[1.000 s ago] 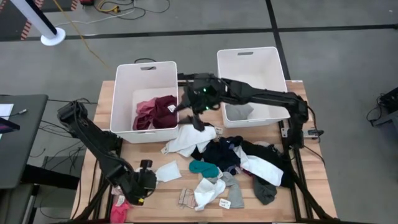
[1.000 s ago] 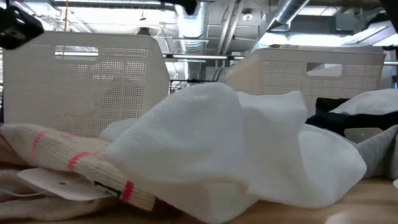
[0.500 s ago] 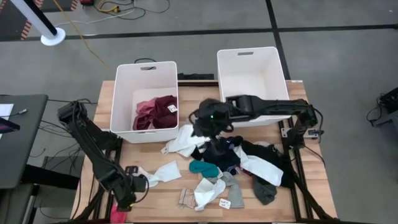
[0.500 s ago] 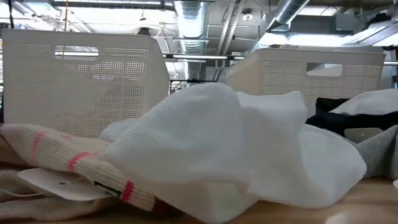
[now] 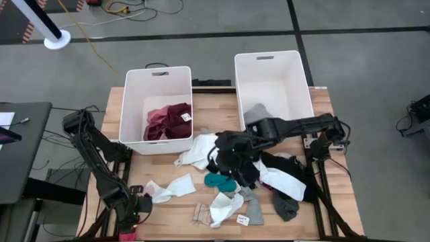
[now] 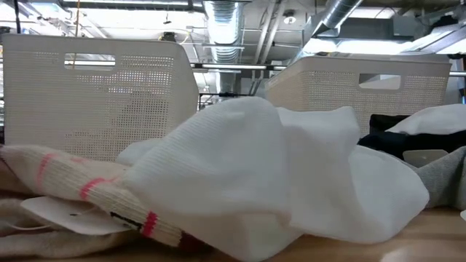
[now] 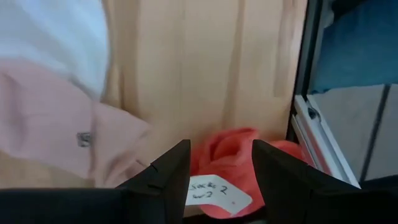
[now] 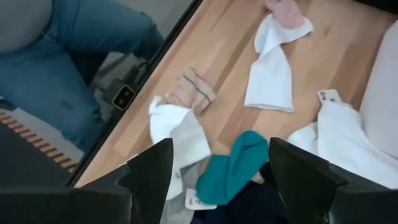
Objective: Sort clothes
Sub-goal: Put the pink sock into the left white bin
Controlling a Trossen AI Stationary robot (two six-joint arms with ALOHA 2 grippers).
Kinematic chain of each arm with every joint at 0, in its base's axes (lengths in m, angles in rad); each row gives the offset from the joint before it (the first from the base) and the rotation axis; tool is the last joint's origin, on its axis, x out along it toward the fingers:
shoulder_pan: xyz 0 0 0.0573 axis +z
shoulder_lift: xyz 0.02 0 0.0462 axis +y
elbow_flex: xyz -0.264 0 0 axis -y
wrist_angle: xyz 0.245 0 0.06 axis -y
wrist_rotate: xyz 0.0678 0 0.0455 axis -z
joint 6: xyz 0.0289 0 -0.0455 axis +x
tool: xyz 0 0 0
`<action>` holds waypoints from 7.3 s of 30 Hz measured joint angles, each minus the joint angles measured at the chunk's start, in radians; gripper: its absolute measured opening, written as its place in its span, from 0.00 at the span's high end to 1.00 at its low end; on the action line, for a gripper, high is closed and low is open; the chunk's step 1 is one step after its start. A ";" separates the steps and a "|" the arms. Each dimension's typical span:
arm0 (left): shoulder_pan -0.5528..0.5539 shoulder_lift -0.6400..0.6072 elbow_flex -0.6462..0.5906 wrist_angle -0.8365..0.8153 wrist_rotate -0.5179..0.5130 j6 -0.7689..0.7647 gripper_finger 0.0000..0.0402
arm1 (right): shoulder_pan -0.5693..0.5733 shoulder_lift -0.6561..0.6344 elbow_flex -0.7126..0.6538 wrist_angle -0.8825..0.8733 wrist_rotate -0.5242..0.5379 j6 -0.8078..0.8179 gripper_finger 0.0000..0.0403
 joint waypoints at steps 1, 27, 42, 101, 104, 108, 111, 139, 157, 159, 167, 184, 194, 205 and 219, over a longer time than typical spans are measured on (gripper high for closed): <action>-0.005 0.000 -0.009 0.019 0.002 -0.008 0.59 | 0.009 0.000 0.000 -0.007 0.009 0.000 0.30; -0.037 0.145 -0.037 0.165 0.101 -0.051 0.48 | 0.134 0.001 -0.125 0.004 0.064 0.107 0.30; -0.036 0.179 -0.036 0.139 0.143 0.062 0.91 | 0.168 0.001 -0.159 0.080 0.084 0.140 0.30; 0.388 0.179 0.591 -0.238 -1.047 1.005 0.99 | 0.177 0.000 -0.572 1.007 0.748 0.180 0.30; 0.397 0.179 0.596 -0.231 -1.049 1.009 0.99 | 0.171 0.000 -0.597 1.058 0.792 0.197 0.30; 0.400 0.179 0.596 -0.204 -1.047 1.029 0.98 | 0.164 0.000 -0.614 1.069 0.844 0.200 0.30; 0.400 0.179 0.596 -0.180 -1.041 1.050 0.98 | 0.164 0.000 -0.615 1.075 0.847 0.199 0.30; 0.371 0.150 0.594 -0.181 -0.974 0.992 0.73 | 0.158 0.000 -0.615 1.099 0.836 0.093 0.99; 0.186 0.102 0.489 -0.538 -0.880 0.400 0.58 | 0.123 -0.043 -0.611 1.104 0.837 0.022 1.00; 0.169 0.102 0.450 -0.537 -0.878 0.349 0.58 | 0.116 -0.063 -0.611 1.105 0.837 0.013 1.00; 0.124 0.102 0.255 -0.467 -0.878 0.154 0.58 | 0.075 -0.146 -0.611 1.126 0.761 -0.024 1.00; 0.097 0.102 0.056 -0.296 -0.945 0.039 0.58 | -0.167 -0.182 -0.551 1.257 0.375 -0.048 1.00; 0.097 0.102 0.056 -0.296 -1.023 0.043 0.58 | -0.325 -0.121 -0.518 1.385 0.141 -0.028 1.00; 0.098 0.102 0.056 -0.259 -1.054 0.042 0.58 | -0.398 0.166 -0.314 1.453 0.022 0.018 1.00; 0.098 0.102 0.056 -0.208 -1.059 0.001 0.58 | -0.429 0.465 0.126 1.158 0.025 0.036 0.98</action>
